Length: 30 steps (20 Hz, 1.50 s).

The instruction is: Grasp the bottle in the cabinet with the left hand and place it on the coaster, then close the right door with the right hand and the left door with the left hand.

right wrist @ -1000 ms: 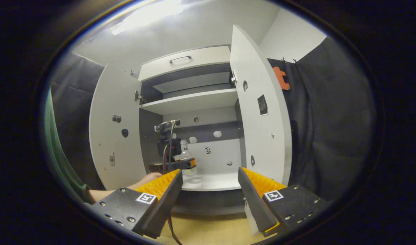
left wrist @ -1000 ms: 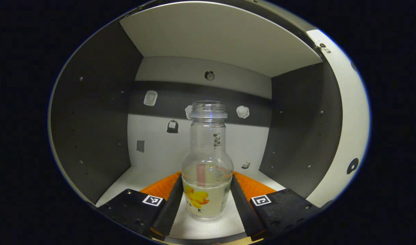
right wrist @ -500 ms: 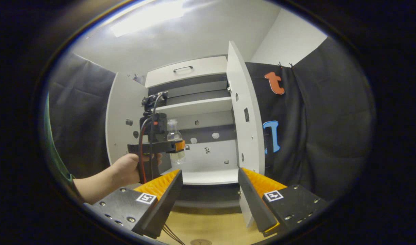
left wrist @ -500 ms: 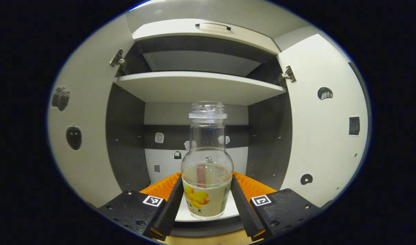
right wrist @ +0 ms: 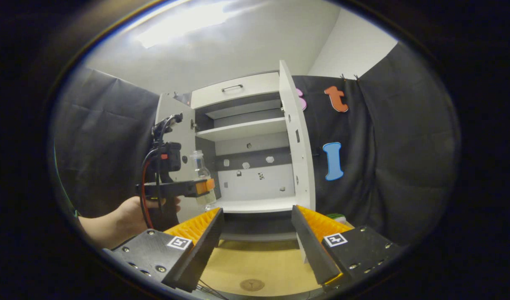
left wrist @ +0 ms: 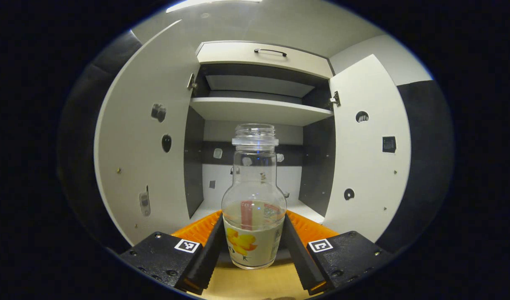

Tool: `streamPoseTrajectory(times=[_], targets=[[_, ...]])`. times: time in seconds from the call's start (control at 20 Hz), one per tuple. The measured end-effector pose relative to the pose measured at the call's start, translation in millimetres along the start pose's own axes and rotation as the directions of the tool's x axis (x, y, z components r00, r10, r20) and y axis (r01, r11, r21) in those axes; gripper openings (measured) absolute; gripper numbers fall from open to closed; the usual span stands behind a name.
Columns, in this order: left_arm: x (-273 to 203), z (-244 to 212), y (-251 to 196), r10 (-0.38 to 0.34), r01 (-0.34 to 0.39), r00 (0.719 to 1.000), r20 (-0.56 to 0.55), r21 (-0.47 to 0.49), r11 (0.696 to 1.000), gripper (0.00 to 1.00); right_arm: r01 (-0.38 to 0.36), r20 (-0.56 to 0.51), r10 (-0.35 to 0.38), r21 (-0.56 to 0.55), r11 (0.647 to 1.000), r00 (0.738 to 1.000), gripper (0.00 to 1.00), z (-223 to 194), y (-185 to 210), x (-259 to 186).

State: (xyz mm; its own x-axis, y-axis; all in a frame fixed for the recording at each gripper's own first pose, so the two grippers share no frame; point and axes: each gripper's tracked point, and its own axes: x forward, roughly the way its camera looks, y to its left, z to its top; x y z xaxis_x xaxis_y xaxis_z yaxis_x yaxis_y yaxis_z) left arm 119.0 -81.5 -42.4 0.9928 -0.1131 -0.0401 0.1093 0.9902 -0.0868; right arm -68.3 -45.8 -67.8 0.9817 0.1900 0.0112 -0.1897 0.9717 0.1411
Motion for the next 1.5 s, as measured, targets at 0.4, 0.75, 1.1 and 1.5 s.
streamPoseTrajectory(times=[0.4,0.75,1.1,1.5], targets=[[-47,-142,-43,-0.129,0.128,0.989,-0.071,-0.013,0.992,0.8,0.017,-0.055,-0.016,0.012,1.0,0.998,0.99,-24,-22,2],[-57,-286,-95,-0.337,0.341,0.929,-0.155,-0.001,0.94,0.8,0.137,-0.143,-0.137,-0.007,0.991,0.98,0.99,-55,-87,25],[-51,-376,-134,-0.554,0.542,0.818,-0.154,-0.114,0.833,0.81,0.093,-0.098,-0.085,0.077,0.993,0.992,0.98,-49,-74,47],[-52,-423,-124,-0.568,0.595,0.785,-0.247,0.049,0.802,0.8,0.132,-0.009,-0.131,0.066,0.989,0.991,0.98,-30,-87,62]])
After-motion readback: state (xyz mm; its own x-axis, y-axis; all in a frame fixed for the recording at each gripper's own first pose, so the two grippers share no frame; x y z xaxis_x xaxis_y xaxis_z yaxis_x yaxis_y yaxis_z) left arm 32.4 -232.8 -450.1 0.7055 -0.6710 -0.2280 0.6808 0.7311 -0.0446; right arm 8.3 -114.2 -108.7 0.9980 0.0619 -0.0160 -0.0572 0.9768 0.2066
